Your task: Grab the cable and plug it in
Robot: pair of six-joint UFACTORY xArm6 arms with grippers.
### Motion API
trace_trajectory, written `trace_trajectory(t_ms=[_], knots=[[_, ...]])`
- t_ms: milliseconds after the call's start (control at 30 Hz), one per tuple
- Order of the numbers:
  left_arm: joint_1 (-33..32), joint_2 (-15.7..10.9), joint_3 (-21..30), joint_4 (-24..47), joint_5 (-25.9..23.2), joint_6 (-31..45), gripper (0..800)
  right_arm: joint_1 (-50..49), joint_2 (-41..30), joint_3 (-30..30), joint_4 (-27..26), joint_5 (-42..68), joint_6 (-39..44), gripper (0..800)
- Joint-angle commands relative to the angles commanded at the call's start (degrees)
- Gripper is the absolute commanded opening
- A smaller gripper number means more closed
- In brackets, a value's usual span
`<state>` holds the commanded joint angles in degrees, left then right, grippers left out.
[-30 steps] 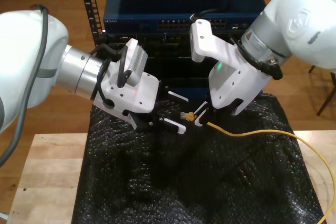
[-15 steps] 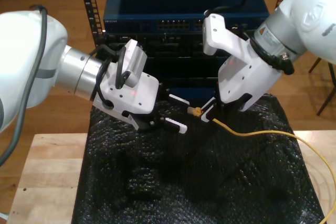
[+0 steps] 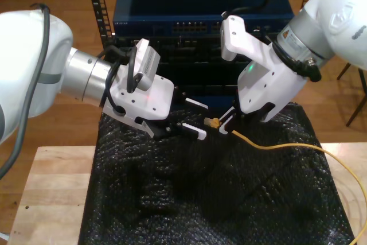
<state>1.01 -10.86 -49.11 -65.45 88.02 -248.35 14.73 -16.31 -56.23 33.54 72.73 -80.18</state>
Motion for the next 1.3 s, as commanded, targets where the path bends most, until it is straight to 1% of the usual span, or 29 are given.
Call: trace_trajectory(t_ms=[133,200,233,333,400,500,600,667,833,900,1300], knots=[[-0.1,0.3,0.1,0.1,0.0,0.0,545,0.1,0.0,0.0,0.0,0.0,0.0,7],[-0.1,0.5,0.0,0.0,0.0,0.1,524,0.1,0.0,0.0,0.0,0.0,0.0,7],[-0.1,0.6,0.1,0.0,0.0,0.0,511,0.1,0.0,0.0,0.0,0.0,0.0,7],[-0.1,0.6,0.2,0.0,-0.1,0.0,420,0.1,0.0,0.0,0.0,0.0,0.0,7],[-0.1,0.6,0.3,0.0,-0.1,0.1,408,0.1,0.0,0.0,0.0,0.0,0.0,7],[-0.1,0.6,0.3,0.0,-0.2,0.1,367,0.2,0.0,0.1,-0.1,0.0,0.0,7],[-0.1,0.6,0.4,0.0,-0.2,0.1,357,0.2,0.0,0.1,0.0,0.1,0.0,7],[-0.1,0.6,0.4,0.0,-0.2,0.1,315,0.2,0.0,0.0,0.0,0.4,0.0,7],[-0.1,0.6,0.4,-0.7,-0.2,0.1,301,0.3,0.0,0.0,0.0,0.4,0.0,7],[0.0,0.6,0.5,-1.0,-0.2,0.1,240,0.3,0.1,0.0,0.0,0.4,0.0,7],[0.0,0.9,0.9,-1.2,-0.2,0.2,239,0.3,0.0,-0.2,0.0,0.4,0.0,7]])
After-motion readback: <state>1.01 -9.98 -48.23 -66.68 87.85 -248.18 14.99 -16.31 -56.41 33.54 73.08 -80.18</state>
